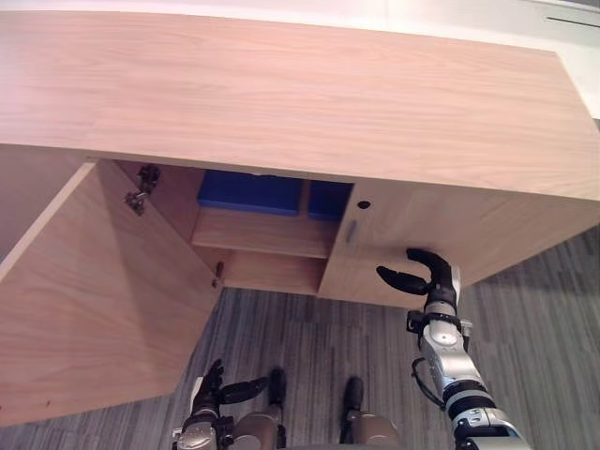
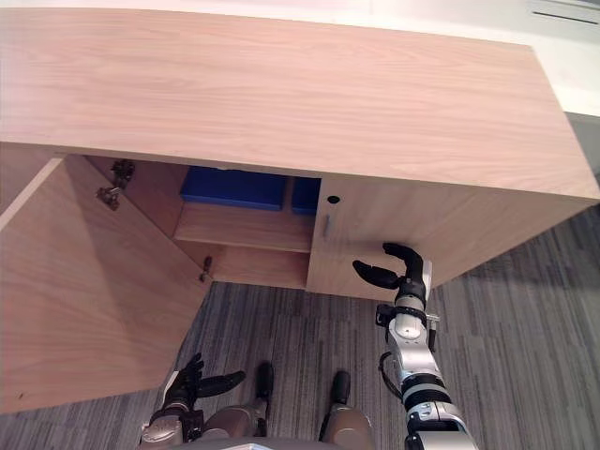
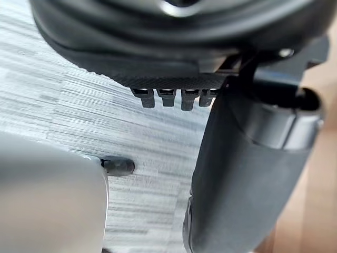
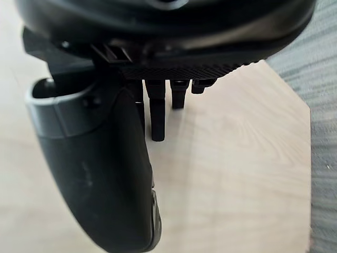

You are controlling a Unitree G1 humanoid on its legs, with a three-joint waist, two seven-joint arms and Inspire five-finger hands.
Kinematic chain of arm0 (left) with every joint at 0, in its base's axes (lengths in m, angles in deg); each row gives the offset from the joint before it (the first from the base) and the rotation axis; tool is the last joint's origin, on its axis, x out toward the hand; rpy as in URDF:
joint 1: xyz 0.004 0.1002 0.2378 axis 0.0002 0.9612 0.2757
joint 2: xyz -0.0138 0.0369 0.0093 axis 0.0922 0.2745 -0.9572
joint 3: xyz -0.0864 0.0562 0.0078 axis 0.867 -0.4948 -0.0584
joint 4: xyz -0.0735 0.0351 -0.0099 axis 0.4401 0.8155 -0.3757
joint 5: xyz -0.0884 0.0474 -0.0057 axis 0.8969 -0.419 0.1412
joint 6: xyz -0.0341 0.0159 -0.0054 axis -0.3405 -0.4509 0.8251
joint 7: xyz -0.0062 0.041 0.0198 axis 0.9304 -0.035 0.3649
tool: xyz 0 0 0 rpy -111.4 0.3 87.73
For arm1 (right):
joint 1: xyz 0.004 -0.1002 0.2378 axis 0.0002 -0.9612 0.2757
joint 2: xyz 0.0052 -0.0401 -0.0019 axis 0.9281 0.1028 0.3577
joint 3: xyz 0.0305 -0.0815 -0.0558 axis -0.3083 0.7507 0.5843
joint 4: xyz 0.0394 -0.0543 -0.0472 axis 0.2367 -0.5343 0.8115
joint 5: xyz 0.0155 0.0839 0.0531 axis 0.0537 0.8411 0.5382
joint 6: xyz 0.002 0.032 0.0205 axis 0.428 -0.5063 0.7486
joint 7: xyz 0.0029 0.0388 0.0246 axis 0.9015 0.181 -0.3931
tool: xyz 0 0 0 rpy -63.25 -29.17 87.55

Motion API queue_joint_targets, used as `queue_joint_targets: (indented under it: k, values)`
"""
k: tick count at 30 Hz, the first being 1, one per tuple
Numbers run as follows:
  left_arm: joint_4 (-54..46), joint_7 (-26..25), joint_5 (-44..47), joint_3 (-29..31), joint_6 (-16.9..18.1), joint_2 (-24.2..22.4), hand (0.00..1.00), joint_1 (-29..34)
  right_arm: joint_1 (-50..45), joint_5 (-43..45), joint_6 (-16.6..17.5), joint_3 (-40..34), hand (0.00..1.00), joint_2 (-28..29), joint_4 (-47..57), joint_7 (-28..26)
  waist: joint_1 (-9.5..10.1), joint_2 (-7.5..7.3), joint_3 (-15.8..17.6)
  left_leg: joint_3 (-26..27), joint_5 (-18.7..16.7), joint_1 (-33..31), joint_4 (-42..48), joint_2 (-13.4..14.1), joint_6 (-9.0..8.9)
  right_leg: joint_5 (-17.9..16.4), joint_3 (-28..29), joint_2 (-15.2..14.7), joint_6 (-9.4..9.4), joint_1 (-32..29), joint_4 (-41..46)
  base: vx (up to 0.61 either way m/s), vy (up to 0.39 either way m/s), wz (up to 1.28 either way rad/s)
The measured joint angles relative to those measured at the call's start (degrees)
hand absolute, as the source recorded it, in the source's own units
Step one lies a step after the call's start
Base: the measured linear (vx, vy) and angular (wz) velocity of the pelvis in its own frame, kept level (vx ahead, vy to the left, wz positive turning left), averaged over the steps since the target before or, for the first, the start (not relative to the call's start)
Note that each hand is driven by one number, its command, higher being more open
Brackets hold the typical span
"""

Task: Walk over to the cabinet, pick up the folder, carry it to the office cabinet, place the folder inside the office cabinet, then close the office cabinet door

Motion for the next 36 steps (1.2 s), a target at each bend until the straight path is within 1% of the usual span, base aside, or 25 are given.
queue_joint_targets:
  k: [2,3,4,5,7,9,11,12,13,14,18,19,23,25,26,27,30,32,33,35,36]
  values:
    - [-1.91,-0.13,2.03,1.91,0.31,-0.43,1.0,1.28,-2.37,0.0,0.0,0.08,1.0,0.27,-0.07,-0.95,1.25,0.48,0.29,-2.49,0.22,-0.09,0.0,-0.03,-0.33,-0.84,-2.58,0.08,-0.09,1.07,-0.03,0.05,-0.059,0.61]
    - [-3.08,-0.4,3.21,3.98,0.53,-0.78,1.0,2.18,-3.59,0.0,0.04,0.41,1.0,0.72,-0.87,-1.88,2.29,0.67,0.39,-3.97,0.5,0.02,0.01,-0.07,-0.71,-1.38,-4.12,0.15,-0.11,1.82,-0.02,0.09,-0.08,0.64]
    - [-4.02,-0.79,4.14,5.61,0.57,-0.83,1.0,2.86,-4.0,-0.02,0.04,1.55,1.0,0.83,-2.4,-2.8,2.84,0.71,0.42,-5.1,0.67,0.02,0.03,-0.09,-0.76,-1.79,-5.35,0.21,-0.14,2.4,-0.01,0.11,-0.085,0.81]
    - [-5.17,-1.02,4.69,8.25,0.65,-0.7,1.0,3.48,-4.47,-0.09,0.04,3.35,1.0,1.3,-4.66,-4.35,3.51,0.86,0.51,-7.06,1.28,-0.03,0.06,-0.19,-0.39,-1.93,-7.56,0.28,-0.37,3.38,0.07,0.1,-0.074,0.87]
    - [-6.72,-1.17,5.83,11.19,0.65,-0.18,1.0,3.63,-4.64,-0.14,-0.07,4.8,1.0,2.17,-7.5,-6.13,4.81,1.09,0.64,-9.38,1.38,-0.01,0.29,-0.26,-0.54,-2.49,-10.21,0.46,-0.52,4.64,0.1,0.08,-0.057,0.79]
    - [-10.85,-1.92,6.98,15.08,0.85,1.01,1.0,3.67,-3.8,-0.16,-0.16,7.89,1.0,4.2,-10.84,-8.17,7.52,1.8,1.03,-12.65,1.6,-0.16,0.29,-0.38,-0.87,-3.44,-13.18,0.82,-1.44,6.12,0.14,0.07,-0.056,0.76]
    - [-14.21,-2.15,8.47,17.0,1.05,2.75,1.0,3.67,-2.04,-0.16,-0.23,9.69,1.0,5.66,-12.39,-8.95,8.57,2.39,1.35,-14.93,1.89,-0.46,0.3,-0.29,-1.28,-3.91,-14.83,1.04,-2.0,6.98,0.16,0.03,-0.033,0.64]
    - [-15.47,-2.33,9.04,17.35,1.15,3.53,1.0,3.72,-1.46,-0.17,-0.23,10.08,1.0,6.04,-12.56,-9.0,8.98,2.44,1.36,-15.53,1.96,-0.65,0.3,-0.34,-1.36,-4.09,-15.24,1.07,-2.0,7.07,0.19,0.02,-0.027,0.58]
    - [-17.86,-2.61,9.44,18.22,1.42,5.05,1.0,3.83,-0.32,-0.17,-0.23,10.29,1.0,6.64,-12.68,-9.05,9.83,2.47,1.38,-16.4,2.08,-0.95,0.3,-0.45,-1.51,-4.35,-15.73,1.09,-2.08,7.1,0.3,0.0,-0.013,0.49]
    - [-20.07,-3.35,10.22,18.55,1.86,6.6,1.0,3.89,0.79,-0.17,-0.21,10.28,1.0,6.78,-12.67,-9.01,10.05,2.52,1.41,-17.48,2.32,-1.22,0.29,-0.64,-1.74,-4.67,-16.43,1.04,-2.16,7.28,0.58,-0.01,-0.007,0.46]
    - [-25.28,-3.71,10.76,19.2,2.97,11.08,1.0,3.2,2.11,-0.15,-0.13,10.09,1.0,5.76,-12.46,-8.64,10.66,2.56,1.43,-20.02,2.98,-1.66,0.24,-1.41,-1.84,-5.67,-17.51,0.7,-1.97,7.72,1.05,-0.05,0.006,0.39]
    - [-26.84,-3.76,10.74,19.22,3.21,12.8,1.0,2.58,2.09,-0.15,-0.13,10.08,1.0,5.39,-12.46,-8.65,10.78,2.55,1.46,-20.68,3.18,-2.04,-0.02,-1.44,-1.93,-5.78,-18.17,0.77,-1.91,7.68,1.05,-0.08,-0.009,0.28]
    - [-29.72,-3.74,10.64,19.17,4.31,19.0,1.0,-0.26,-0.84,-0.13,-0.14,10.05,1.0,5.07,-12.43,-8.92,10.81,2.53,1.51,-21.29,2.92,-2.44,-0.07,-1.29,-2.52,-6.31,-18.36,1.09,-1.81,7.6,1.06,-0.08,-0.014,0.1]
    - [-29.82,-3.7,10.51,19.08,4.7,20.99,1.0,-1.97,-2.84,-0.13,-0.16,9.94,1.0,4.96,-12.43,-9.16,10.6,2.49,1.53,-21.11,2.89,-2.47,-0.08,-1.13,-2.56,-6.31,-18.2,1.22,-1.81,7.54,1.06,-0.05,-0.011,-0.04]
    - [-29.99,-3.69,10.36,19.03,4.75,21.46,1.0,-2.41,-3.45,-0.13,-0.19,9.92,1.0,4.9,-12.43,-9.31,10.42,2.45,1.55,-21.01,2.88,-2.46,-0.08,-1.07,-2.57,-6.31,-18.11,1.24,-1.81,7.51,1.06,-0.03,-0.008,-0.07]
    - [-30.91,-3.61,10.1,18.72,4.81,22.37,1.0,-3.09,-4.86,-0.14,-0.19,9.67,1.0,4.82,-12.41,-9.74,9.7,2.3,1.65,-20.76,2.88,-2.45,-0.08,-0.97,-2.55,-6.3,-17.89,1.29,-1.81,7.43,1.08,-0.02,-0.004,-0.08]
    - [-31.8,-3.28,9.79,16.75,5.22,23.67,1.0,-3.99,-6.83,-0.17,-0.2,8.32,1.0,4.9,-12.22,-10.3,9.08,1.82,1.85,-19.6,3.02,-2.3,-0.08,-0.6,-2.35,-6.15,-16.65,1.37,-1.58,6.98,1.34,-0.02,0.002,-0.22]
    - [-31.74,-4.88,10.11,17.8,5.34,23.11,1.0,-4.4,-9.03,-0.21,-0.2,6.55,1.0,4.97,-12.2,-10.42,8.99,0.83,2.05,-18.12,2.93,-2.01,-0.08,-0.1,-2.48,-6.02,-15.31,1.57,-1.38,6.59,1.46,-0.02,-0.003,-0.27]
    - [-31.82,-4.88,10.09,17.83,5.35,23.09,1.0,-4.35,-9.66,-0.26,-0.21,5.92,1.0,4.96,-12.2,-10.47,8.97,0.64,1.96,-17.88,2.92,-2.01,-0.08,-0.02,-2.48,-6.03,-15.23,1.6,-1.39,6.59,1.47,-0.03,-0.008,-0.15]
    - [-34.11,-5.67,10.08,17.79,5.37,21.82,1.0,-2.23,-11.95,-0.49,-0.34,4.15,1.0,4.93,-12.25,-10.62,8.82,-0.09,1.68,-16.6,2.91,-1.66,-0.08,0.23,-2.5,-6.02,-14.31,1.69,-1.4,6.56,1.62,-0.03,0.001,-0.13]
    - [-35.0,-5.86,10.08,17.91,5.45,21.05,1.0,-1.45,-12.29,-0.56,-0.36,3.38,1.0,4.94,-12.27,-10.65,8.8,-0.18,1.66,-16.32,2.9,-1.5,-0.08,0.3,-2.52,-6.02,-13.91,1.68,-1.41,6.55,1.73,-0.05,0.016,-0.23]
